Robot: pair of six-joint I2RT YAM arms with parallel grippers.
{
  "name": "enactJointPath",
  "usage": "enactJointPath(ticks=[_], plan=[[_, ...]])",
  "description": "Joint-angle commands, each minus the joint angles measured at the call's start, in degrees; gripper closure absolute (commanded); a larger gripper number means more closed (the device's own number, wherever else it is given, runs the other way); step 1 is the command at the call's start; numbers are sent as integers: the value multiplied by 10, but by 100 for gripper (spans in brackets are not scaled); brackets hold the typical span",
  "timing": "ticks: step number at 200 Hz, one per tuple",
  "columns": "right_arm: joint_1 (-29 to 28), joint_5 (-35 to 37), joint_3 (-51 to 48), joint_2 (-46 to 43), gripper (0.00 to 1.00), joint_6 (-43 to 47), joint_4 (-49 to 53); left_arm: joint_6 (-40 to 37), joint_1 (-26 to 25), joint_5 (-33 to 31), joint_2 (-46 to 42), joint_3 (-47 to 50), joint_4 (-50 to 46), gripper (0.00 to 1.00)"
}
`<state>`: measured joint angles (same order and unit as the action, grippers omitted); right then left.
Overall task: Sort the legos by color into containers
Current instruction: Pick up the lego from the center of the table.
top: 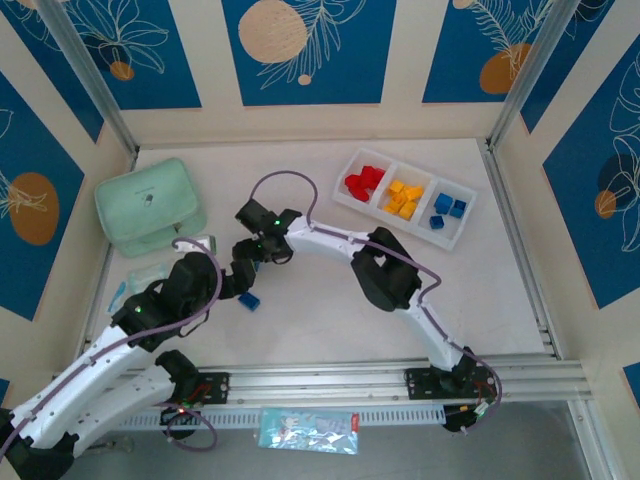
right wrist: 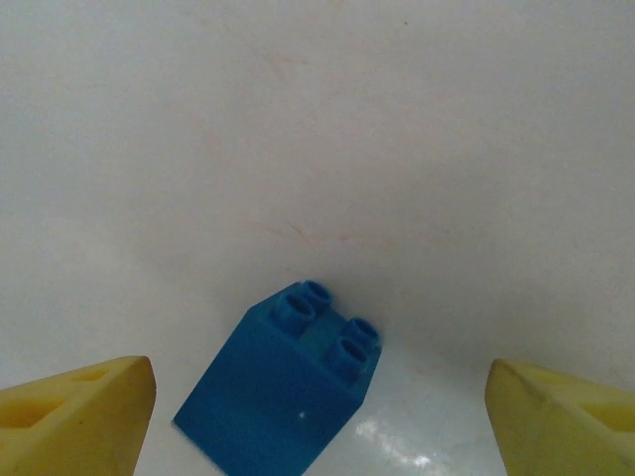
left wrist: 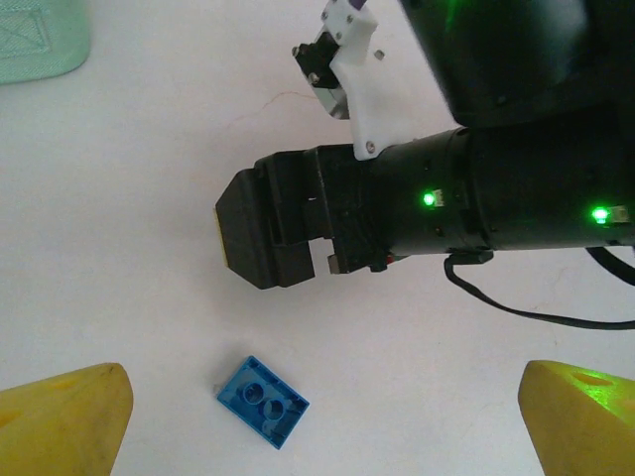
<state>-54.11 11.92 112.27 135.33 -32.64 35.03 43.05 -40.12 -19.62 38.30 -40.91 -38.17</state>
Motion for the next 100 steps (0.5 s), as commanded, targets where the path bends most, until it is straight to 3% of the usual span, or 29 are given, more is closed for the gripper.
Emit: enactJointPath(ticks=[1, 35, 100], plan=[[-11, 32, 42, 25, 13, -1, 47, 4, 9, -15, -5, 5, -8, 1], [-13, 77, 28, 14, 19, -7, 71, 7, 10, -5, -1, 10, 2, 1], [-13, 91, 12, 6, 44, 11, 56, 7, 12, 2, 6, 10, 13, 1]])
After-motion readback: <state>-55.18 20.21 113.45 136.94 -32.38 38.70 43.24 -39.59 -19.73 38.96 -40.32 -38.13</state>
